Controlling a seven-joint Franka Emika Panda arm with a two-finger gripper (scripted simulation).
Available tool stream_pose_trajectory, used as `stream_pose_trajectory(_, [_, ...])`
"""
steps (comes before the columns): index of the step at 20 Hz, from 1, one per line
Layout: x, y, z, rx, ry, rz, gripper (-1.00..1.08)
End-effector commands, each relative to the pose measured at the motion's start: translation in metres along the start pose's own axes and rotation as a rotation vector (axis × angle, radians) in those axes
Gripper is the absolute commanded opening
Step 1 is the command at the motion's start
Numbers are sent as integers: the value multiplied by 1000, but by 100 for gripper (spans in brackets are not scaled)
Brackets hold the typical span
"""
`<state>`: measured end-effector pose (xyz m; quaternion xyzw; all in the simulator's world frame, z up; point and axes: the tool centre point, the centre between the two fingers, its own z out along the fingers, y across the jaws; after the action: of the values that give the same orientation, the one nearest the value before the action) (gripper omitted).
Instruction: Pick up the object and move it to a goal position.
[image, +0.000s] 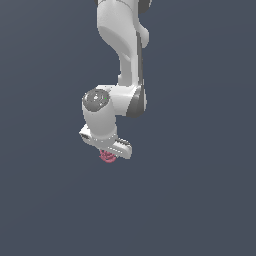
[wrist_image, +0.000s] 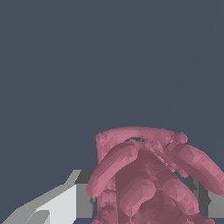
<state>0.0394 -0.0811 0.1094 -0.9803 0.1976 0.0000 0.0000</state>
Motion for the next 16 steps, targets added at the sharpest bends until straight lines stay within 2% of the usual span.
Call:
stream_pose_trajectory(1, [5,0,-24,0,1,0,-100])
stream_pose_trajectory(9, [25,0,-102,-1,0,0,-100])
stream_pose_trajectory(16, [37,-1,-144,-1,0,0,-100])
